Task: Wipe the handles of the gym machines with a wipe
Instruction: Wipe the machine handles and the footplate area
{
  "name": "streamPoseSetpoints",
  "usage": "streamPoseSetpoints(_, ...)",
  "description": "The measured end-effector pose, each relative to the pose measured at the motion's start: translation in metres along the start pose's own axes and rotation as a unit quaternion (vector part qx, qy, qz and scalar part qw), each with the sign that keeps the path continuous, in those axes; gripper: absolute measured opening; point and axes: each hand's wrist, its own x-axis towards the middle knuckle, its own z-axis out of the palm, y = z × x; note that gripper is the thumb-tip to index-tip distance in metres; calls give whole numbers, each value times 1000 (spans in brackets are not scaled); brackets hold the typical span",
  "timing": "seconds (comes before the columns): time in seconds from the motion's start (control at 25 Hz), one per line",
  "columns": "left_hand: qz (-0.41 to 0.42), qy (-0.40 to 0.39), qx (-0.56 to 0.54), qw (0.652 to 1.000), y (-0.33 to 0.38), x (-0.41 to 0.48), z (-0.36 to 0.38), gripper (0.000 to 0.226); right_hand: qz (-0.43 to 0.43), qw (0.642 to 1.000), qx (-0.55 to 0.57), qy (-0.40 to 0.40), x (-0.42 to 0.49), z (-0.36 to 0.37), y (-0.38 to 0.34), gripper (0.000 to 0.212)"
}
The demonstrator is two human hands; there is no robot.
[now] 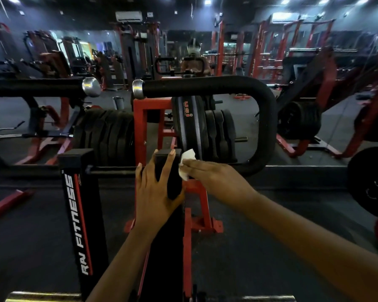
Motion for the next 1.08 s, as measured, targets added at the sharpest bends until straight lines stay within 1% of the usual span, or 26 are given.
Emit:
streamPoseSetpoints(0.08, 1, 2, -1, 1000, 0, 0, 0, 85, -52, 997, -48, -3, -7, 2, 3, 42)
streamPoseSetpoints(0.16, -1, 6, -2, 1000, 0, 0, 0, 85, -81, 992, -96, 9, -33, -5, 23, 39)
streamPoseSetpoints(0.24, -2, 6, -4, 1000, 0, 0, 1, 87, -74, 990, -116, 25, -63, -14, 48, 54)
streamPoseSetpoints(0.28, -4, 5, -7, 1000, 1, -1, 2, 87, -58, 990, -123, 34, -73, -19, 55, 57)
streamPoseSetpoints(0.32, -5, 6, -11, 1000, 1, -1, 2, 87, -49, 990, -126, 46, -76, -21, 56, 54)
streamPoseSetpoints(0.4, -7, 5, -12, 1000, 1, -1, 1, 85, -65, 988, -119, 69, -62, -14, 46, 45)
streamPoseSetpoints(0.52, -7, 0, -11, 1000, 2, -2, -1, 84, -99, 988, -109, 53, -30, 7, 22, 39)
streamPoseSetpoints(0.64, -4, -1, -14, 1000, 2, -2, -3, 83, -96, 985, -142, 24, -45, 5, 37, 40)
streamPoseSetpoints(0.76, -2, -2, -17, 1000, 2, -2, -2, 84, -62, 989, -133, 27, -74, -21, 54, 41)
streamPoseSetpoints(0.8, -3, -2, -17, 1000, 2, -3, -2, 84, -32, 992, -120, 16, -70, -28, 53, 40)
streamPoseSetpoints(0.88, -4, -5, -13, 1000, 3, -3, -2, 84, 79, 997, -22, -12, -33, -33, 42, 39)
streamPoseSetpoints(0.92, -5, -7, -13, 1000, 3, -2, -3, 84, 125, 991, 38, -30, -7, -33, 37, 37)
streamPoseSetpoints(0.96, -7, -10, -15, 1000, 3, -2, -3, 84, 159, 981, 92, -68, 19, -30, 34, 33)
streamPoseSetpoints(1.0, -6, -11, -17, 1000, 3, -2, -3, 83, 175, 971, 121, -111, 40, -24, 32, 29)
streamPoseSetpoints(1.08, -2, -11, -13, 1000, 2, -2, -3, 83, 181, 956, 140, -184, 65, -13, 35, 24)
